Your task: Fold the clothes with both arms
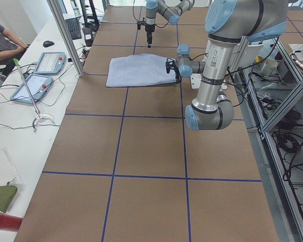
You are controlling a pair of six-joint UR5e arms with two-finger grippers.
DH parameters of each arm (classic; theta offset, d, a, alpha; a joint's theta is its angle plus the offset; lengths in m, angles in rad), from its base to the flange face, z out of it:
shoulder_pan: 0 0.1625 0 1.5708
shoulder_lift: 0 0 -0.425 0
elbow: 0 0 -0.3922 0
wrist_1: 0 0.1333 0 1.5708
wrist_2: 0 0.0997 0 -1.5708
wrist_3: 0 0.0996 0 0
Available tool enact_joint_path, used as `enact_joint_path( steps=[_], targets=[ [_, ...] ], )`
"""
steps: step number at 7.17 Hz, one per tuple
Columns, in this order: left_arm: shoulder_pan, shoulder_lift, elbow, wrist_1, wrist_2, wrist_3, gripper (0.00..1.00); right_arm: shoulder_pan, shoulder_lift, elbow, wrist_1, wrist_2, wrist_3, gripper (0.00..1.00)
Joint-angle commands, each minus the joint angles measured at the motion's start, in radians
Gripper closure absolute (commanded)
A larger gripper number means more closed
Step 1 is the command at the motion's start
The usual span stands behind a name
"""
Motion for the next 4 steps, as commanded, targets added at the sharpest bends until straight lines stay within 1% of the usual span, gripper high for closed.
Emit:
enact_joint_path(
  steps=[1, 2, 3, 4],
  targets=[
    [0.000, 0.000, 0.003, -0.002, 0.000, -0.001, 0.49, 0.000, -0.001, 0.000, 0.000, 0.000, 0.000, 0.00],
    [0.001, -0.003, 0.003, -0.002, 0.000, -0.003, 0.54, 0.000, -0.003, 0.000, 0.000, 0.000, 0.000, 0.00],
    [0.001, -0.005, 0.003, 0.000, 0.000, -0.009, 0.79, 0.000, -0.007, 0.000, 0.001, -0.002, 0.000, 0.00],
    [0.000, -0.014, 0.003, 0.000, -0.001, -0.009, 1.00, -0.002, -0.009, 0.002, 0.003, -0.002, 0.001, 0.00]
  ],
)
